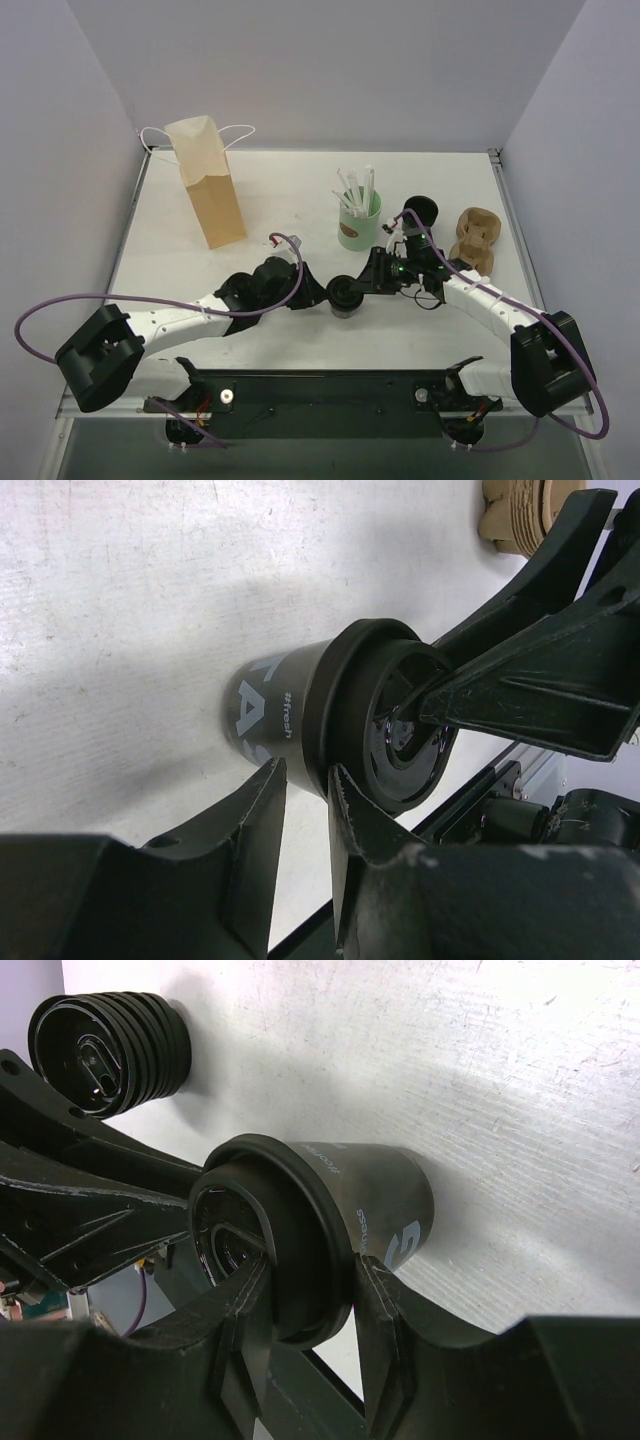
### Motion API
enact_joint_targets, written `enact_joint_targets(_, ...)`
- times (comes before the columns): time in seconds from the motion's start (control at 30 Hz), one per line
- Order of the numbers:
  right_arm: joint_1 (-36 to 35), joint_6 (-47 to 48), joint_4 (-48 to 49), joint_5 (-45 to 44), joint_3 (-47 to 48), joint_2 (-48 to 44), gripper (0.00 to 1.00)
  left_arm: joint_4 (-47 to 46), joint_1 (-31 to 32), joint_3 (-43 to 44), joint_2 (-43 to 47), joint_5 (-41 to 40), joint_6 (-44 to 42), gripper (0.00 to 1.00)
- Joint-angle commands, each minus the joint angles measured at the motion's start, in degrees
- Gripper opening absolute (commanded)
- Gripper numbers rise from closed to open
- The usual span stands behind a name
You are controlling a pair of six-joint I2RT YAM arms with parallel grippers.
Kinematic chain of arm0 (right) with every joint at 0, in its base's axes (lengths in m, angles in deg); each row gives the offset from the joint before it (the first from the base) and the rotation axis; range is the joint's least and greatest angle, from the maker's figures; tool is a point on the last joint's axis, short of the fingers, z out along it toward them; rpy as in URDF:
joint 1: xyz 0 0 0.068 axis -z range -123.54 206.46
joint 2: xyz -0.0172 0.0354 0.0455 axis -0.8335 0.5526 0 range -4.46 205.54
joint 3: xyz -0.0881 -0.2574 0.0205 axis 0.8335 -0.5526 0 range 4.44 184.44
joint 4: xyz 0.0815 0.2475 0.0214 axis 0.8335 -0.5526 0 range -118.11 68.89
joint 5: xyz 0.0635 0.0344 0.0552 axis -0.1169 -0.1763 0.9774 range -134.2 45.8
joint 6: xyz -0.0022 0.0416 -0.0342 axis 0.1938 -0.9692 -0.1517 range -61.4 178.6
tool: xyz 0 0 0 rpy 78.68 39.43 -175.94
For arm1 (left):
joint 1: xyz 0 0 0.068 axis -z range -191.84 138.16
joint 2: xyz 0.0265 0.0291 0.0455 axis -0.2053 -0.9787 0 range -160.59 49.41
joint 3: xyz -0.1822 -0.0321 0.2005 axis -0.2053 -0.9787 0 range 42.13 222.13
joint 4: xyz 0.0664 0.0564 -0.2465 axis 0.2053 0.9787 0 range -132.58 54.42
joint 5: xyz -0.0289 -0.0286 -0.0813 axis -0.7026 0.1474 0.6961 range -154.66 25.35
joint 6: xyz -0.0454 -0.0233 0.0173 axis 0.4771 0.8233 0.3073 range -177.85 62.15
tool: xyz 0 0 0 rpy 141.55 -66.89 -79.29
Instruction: Pack the takeout coffee
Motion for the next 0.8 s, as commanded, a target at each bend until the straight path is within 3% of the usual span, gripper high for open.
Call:
enact_joint_targets(0.0, 0.17, 6.83, -8.95, -5.79, -2.77, 3.69, 0.32, 17.29, 0.26, -1.57, -2.0, -5.86, -1.94, 0.32)
enact_joint_targets(0.13, 0.17, 10.17, -12.56, -4.56, 0.31, 5.01, 0.31, 20.36, 0.43, 3.25, 5.19, -2.26, -4.13, 0.42)
enact_joint_targets(0.3, 0.08, 12.46, -15.46, -3.15, 3.38, 6.41, 0.31, 24.76, 0.08, 10.98, 8.03, 0.47, -7.56, 0.55)
enact_joint_targets(0.5, -0.44, 13.95, -17.66, -1.83, 5.32, 6.68, 0.31, 24.77, -0.53, 14.16, 3.99, 2.38, -14.06, 0.56)
enact_joint_targets(0.77, -2.2, 15.45, -18.63, -1.92, 6.11, 6.42, 0.3, 19.85, -1.15, 12.41, 1.88, 4.16, -15.48, 0.54)
